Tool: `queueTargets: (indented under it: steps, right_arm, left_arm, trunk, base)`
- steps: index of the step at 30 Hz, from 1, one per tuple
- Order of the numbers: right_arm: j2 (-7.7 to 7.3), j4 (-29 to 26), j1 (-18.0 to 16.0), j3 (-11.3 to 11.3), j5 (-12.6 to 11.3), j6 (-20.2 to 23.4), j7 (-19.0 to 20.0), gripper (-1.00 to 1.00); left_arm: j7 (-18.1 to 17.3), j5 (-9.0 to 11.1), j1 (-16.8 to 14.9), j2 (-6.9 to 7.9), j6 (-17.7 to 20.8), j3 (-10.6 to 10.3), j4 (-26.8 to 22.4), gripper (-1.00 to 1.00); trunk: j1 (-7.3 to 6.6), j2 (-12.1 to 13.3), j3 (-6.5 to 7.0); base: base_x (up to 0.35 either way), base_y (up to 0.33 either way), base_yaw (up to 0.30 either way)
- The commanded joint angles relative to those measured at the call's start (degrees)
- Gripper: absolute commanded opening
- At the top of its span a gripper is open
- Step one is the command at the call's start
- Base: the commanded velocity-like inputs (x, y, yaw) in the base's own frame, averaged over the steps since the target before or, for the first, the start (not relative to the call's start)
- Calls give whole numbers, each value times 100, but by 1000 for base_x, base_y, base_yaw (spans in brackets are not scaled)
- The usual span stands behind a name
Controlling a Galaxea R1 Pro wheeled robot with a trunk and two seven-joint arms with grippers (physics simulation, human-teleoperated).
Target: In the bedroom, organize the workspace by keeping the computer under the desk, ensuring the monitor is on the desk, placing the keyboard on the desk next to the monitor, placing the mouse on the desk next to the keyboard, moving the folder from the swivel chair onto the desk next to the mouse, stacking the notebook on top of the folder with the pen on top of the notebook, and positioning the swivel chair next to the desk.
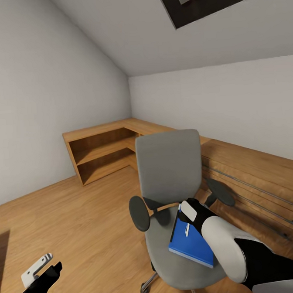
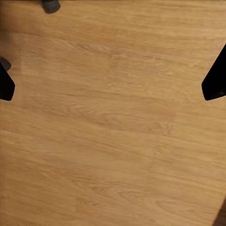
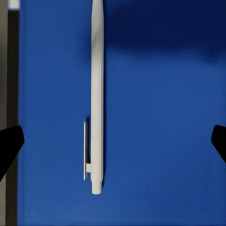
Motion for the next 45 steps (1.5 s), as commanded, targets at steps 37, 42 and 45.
queueTargets:
  steps: [37,42,45]
  right_arm:
    - [2,-1,-2,4,-34,20,-33,100]
    - [2,0,-2,6,-28,17,-33,100]
    - [2,5,-2,14,-24,6,-39,100]
  left_arm:
    - [43,69,-3,-8,22,-8,-9,100]
    - [43,69,-3,-8,21,-8,-9,100]
    - [43,69,-3,-8,22,-8,-9,100]
  trunk:
    - [132,-245,-133]
    - [132,-245,-133]
    - [132,-245,-134]
  base:
    - [0,0,22]
    - [0,0,6]
    - [0,0,1]
